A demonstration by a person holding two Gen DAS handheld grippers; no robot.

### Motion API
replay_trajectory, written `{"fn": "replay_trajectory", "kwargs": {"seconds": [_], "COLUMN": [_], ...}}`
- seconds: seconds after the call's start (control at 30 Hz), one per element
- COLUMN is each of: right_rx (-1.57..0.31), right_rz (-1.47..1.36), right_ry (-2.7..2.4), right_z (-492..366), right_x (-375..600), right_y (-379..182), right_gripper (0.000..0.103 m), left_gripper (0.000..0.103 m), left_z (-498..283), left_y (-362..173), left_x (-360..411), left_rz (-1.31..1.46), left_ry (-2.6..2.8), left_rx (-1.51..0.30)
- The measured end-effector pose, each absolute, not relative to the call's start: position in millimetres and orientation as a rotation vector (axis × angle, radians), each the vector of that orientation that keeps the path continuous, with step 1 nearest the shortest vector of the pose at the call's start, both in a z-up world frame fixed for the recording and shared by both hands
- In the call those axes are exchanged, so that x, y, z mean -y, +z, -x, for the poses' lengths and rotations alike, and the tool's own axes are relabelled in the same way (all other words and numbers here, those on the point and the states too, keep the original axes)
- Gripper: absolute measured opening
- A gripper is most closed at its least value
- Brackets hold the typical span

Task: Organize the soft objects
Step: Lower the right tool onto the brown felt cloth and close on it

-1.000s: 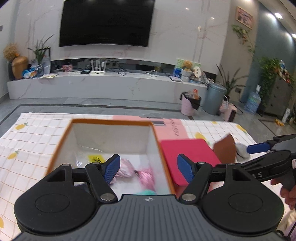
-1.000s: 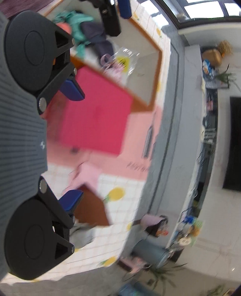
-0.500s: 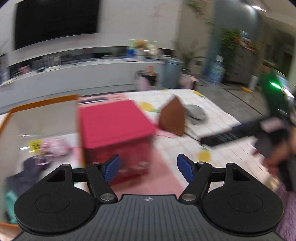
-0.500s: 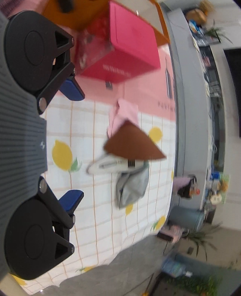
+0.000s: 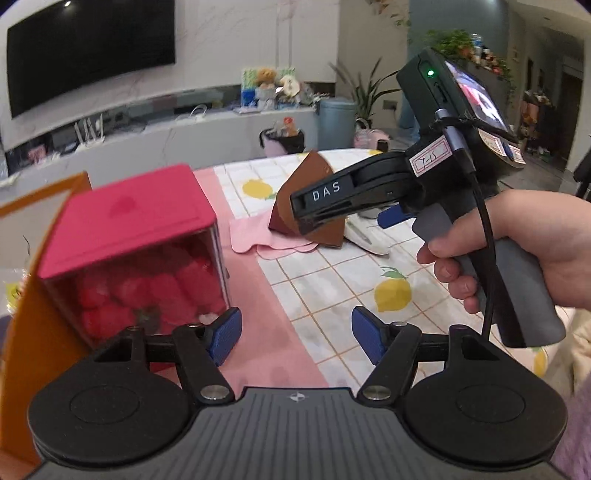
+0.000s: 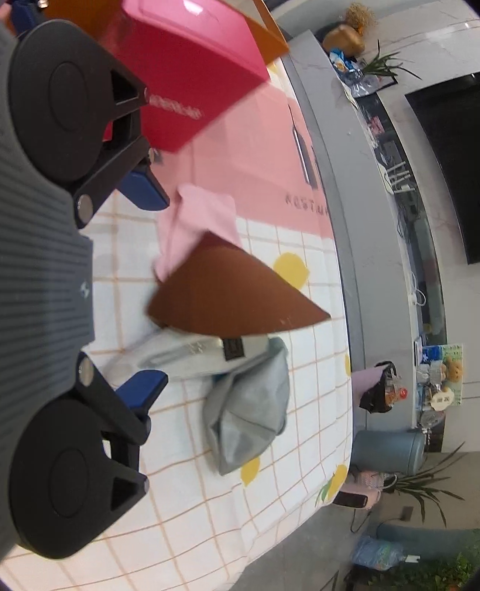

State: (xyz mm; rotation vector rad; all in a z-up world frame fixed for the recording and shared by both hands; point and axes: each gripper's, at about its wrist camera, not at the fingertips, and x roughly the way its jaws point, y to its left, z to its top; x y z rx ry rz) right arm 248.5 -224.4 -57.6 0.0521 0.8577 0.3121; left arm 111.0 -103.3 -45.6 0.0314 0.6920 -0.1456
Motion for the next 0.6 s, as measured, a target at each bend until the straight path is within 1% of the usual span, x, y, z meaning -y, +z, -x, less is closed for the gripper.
{"fn": "replay_trajectory", "kwargs": {"seconds": [0.1,0.17,0.3,0.4,0.43,0.47,0.5,0.53,0.57,0.6], "right_rx": [-0.853,-0.84,-0.796,-0.769,-0.762,-0.759,-0.762,-0.772,-0.787,-0.813], "right_rz": [-0.046,-0.017,0.046,0.077,0.079,0.068,0.05,0.027,-0.004,-0.041], "right_ry": [0.321,0.327,0.352,0.349,0.352,0.359,0.366,0.377,0.389,0.399], "right_z": [-261.0,-268.5,-280.9,-286.2,-287.3,-287.8,-288.2,-287.7,-286.6,-284.5], "right_x": [227.1,225.8,219.0,215.9,216.8,219.4,223.3,228.2,233.6,239.3], "right_y": [-66.0,-70.0,-75.7,-78.1,-77.5,-76.1,-74.4,-72.8,-70.7,-68.4], "right_gripper": [0.09,0.08,0.068,0.054,0.044,0.037,0.033,0.025,0.009,0.004], "left_gripper": [0.079,0.079,0.079,0.079,0.079,0.079,0.079,0.079,0.079,0.079], "left_z": [-122.8,-125.1,-128.4,-130.7,-130.7,-131.5,-131.2,-130.5,-130.0,-128.5], "left_y": [-52.4,-56.1,-61.7,-62.8,-62.8,-62.7,-62.5,-61.9,-60.2,-58.5], "left_x": [106.5,106.9,107.5,106.0,105.1,105.8,105.1,103.9,103.1,102.3], "left_rz": [0.002,0.016,0.039,0.053,0.057,0.063,0.071,0.08,0.087,0.092], "left_ry": [-0.134,-0.129,-0.116,-0.101,-0.096,-0.09,-0.087,-0.085,-0.084,-0.083], "left_rx": [-0.723,-0.738,-0.763,-0.775,-0.777,-0.779,-0.78,-0.783,-0.786,-0.788]}}
